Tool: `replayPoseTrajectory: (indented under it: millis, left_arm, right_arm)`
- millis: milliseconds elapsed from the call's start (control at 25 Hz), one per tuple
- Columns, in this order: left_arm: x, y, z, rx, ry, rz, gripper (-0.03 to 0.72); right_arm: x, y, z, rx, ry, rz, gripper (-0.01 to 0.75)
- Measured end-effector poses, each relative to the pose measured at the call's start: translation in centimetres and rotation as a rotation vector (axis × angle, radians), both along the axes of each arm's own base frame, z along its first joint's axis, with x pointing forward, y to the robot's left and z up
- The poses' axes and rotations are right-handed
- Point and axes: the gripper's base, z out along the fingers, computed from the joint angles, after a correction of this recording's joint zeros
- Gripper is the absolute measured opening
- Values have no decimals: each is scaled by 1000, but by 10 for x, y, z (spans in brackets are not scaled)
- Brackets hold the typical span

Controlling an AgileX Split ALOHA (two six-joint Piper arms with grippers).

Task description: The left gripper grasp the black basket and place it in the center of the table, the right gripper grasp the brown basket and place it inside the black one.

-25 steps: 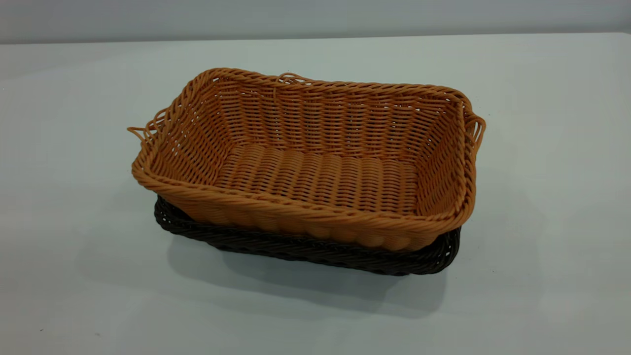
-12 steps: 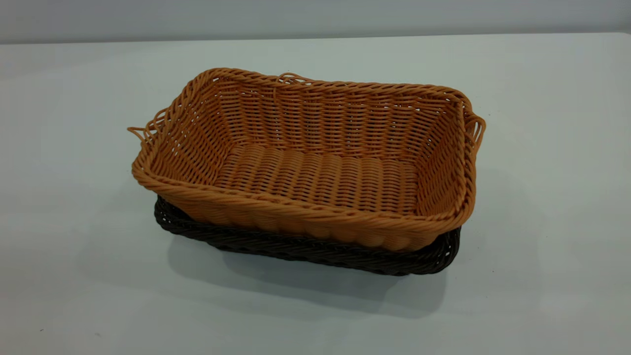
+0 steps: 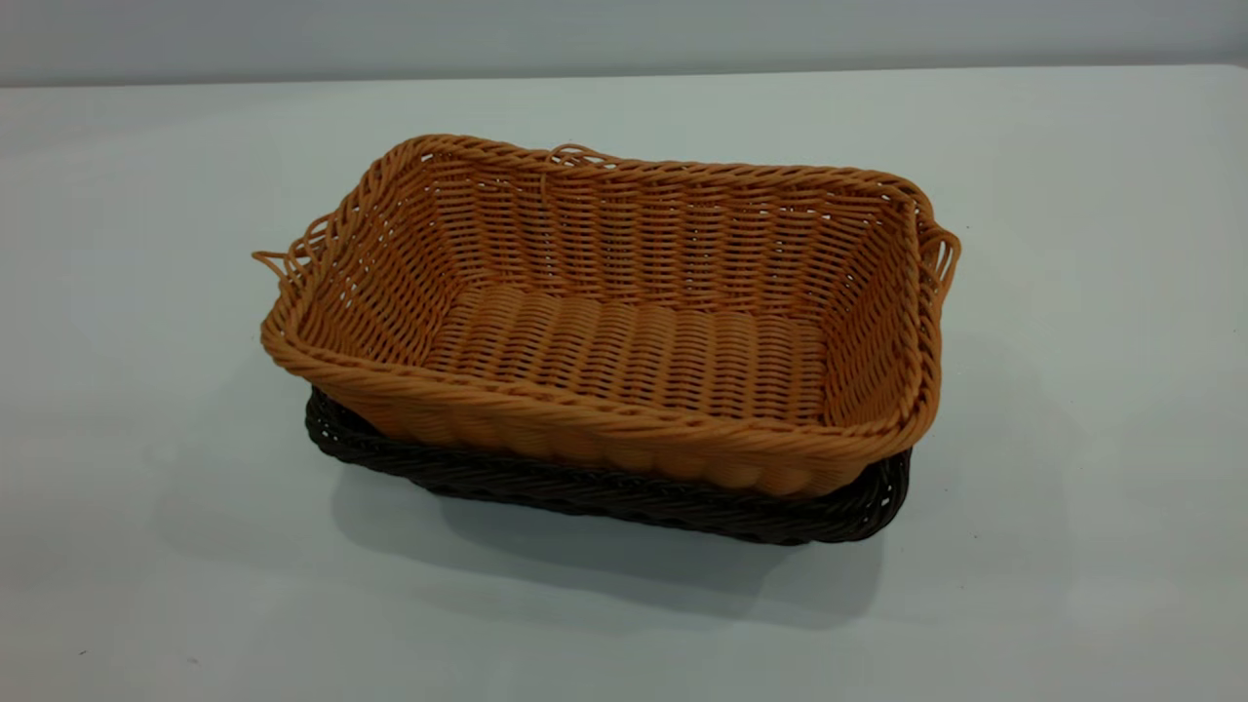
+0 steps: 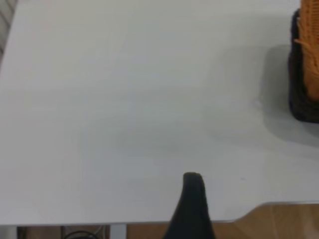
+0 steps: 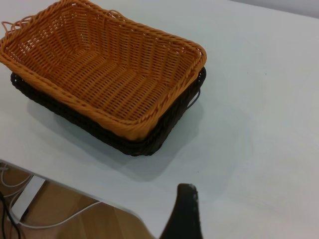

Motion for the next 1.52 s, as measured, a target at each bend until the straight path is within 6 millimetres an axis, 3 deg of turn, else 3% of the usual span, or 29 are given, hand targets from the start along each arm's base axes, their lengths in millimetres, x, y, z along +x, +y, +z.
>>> replayPoseTrajectory:
  millis: [640,1200,1520]
  left_arm:
    - [0,1,0,5,-1,7,573]
    - [0,1,0,5,-1,7,573]
    - [0,1,0,5,-1,7,573]
  right_arm:
    - [0,0,0,1,-1,-9,591]
    - [6,-6,-1,17,16,-372,572]
    - [6,-11,-1,43,26,-458,528]
